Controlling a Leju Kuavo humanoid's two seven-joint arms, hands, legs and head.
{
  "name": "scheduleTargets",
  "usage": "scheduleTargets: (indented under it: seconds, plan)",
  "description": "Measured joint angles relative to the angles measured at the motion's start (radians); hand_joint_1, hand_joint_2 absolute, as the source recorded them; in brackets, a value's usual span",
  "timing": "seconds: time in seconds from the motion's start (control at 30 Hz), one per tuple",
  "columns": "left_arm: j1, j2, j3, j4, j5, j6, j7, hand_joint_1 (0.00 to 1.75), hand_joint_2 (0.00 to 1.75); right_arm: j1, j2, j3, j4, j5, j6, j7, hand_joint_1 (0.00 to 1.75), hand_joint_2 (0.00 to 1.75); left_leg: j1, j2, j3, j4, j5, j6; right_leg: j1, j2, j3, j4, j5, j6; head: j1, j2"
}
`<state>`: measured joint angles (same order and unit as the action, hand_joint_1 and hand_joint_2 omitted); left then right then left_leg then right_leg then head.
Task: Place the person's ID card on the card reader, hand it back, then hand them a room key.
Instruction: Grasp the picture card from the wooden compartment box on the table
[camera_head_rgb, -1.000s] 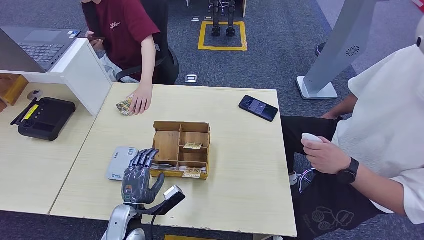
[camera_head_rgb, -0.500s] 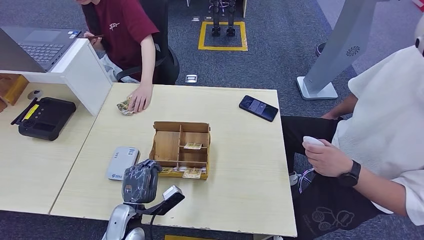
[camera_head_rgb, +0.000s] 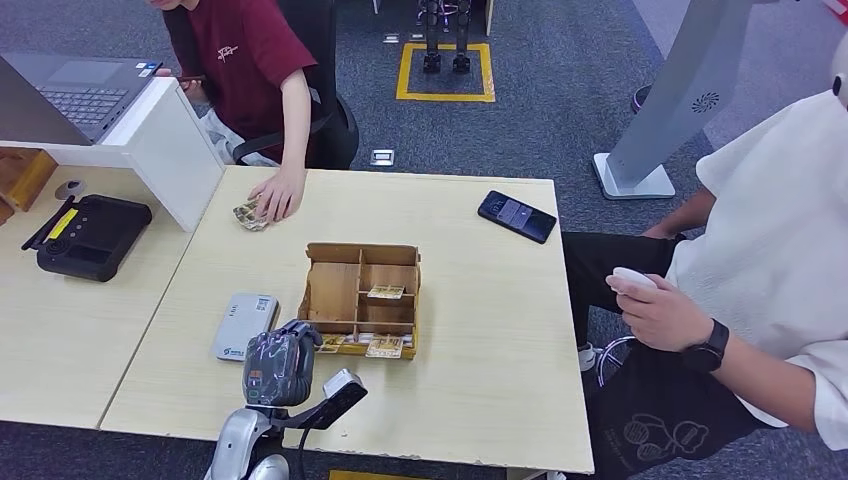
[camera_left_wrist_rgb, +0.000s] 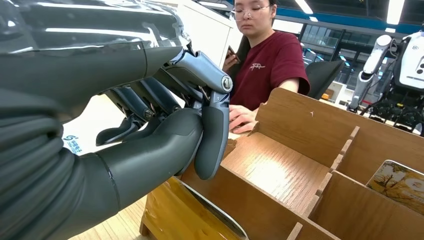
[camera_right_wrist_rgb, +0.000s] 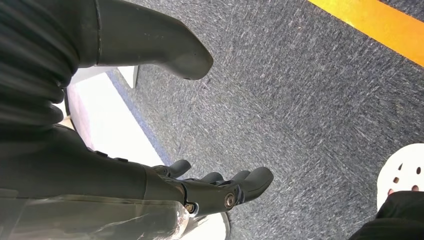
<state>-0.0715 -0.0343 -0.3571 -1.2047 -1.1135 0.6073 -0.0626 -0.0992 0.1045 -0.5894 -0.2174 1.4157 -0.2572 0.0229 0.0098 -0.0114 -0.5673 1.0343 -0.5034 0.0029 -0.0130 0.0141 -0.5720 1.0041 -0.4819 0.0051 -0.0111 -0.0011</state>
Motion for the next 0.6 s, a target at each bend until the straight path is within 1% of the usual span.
scheduleTargets:
  seconds: [0.2,0.23,0.27,0.37,0.4,0.6]
  plan:
    - [0.000,0.000,0.000,0.000,0.001,0.000,-0.001,1.75,1.75,0.000,0.000,0.000,0.000,0.000,0.000,0.000,0.00,1.75,0.000,0.000,0.000,0.000,0.000,0.000,0.000,0.000,0.000,0.000,0.000,0.000,0.000,0.000]
    - [0.000,0.000,0.000,0.000,0.002,-0.001,-0.001,1.72,1.75,0.000,0.000,0.000,0.000,0.000,0.000,0.000,0.00,1.75,0.000,0.000,0.000,0.000,0.000,0.000,0.000,0.000,0.000,0.000,0.000,0.000,0.000,0.000]
    - [0.000,0.000,0.000,0.000,0.004,-0.001,-0.002,1.45,1.75,0.000,0.000,0.000,0.000,0.000,0.000,0.000,0.00,1.75,0.000,0.000,0.000,0.000,0.000,0.000,0.000,0.000,0.000,0.000,0.000,0.000,0.000,0.000]
    - [0.001,0.000,0.001,0.000,0.006,-0.001,-0.009,0.17,1.75,0.000,0.000,0.000,0.000,-0.002,0.000,0.001,0.00,1.75,0.000,0.000,0.000,0.000,0.000,0.000,0.000,0.000,0.000,0.000,0.000,0.000,0.000,0.000]
    - [0.001,0.000,0.001,0.000,0.007,0.002,-0.012,0.00,1.75,0.000,0.000,0.000,0.000,-0.002,0.000,0.001,0.00,1.75,0.000,0.000,0.000,0.000,0.000,0.000,0.000,0.000,0.000,0.000,0.000,0.000,0.000,0.000]
    - [0.010,-0.001,0.001,-0.017,0.018,0.018,-0.031,0.00,1.75,0.000,0.000,0.000,0.000,-0.005,-0.006,0.001,0.00,1.75,0.000,0.000,0.000,0.000,0.000,0.000,0.000,0.000,0.000,0.000,0.000,0.000,0.000,0.000]
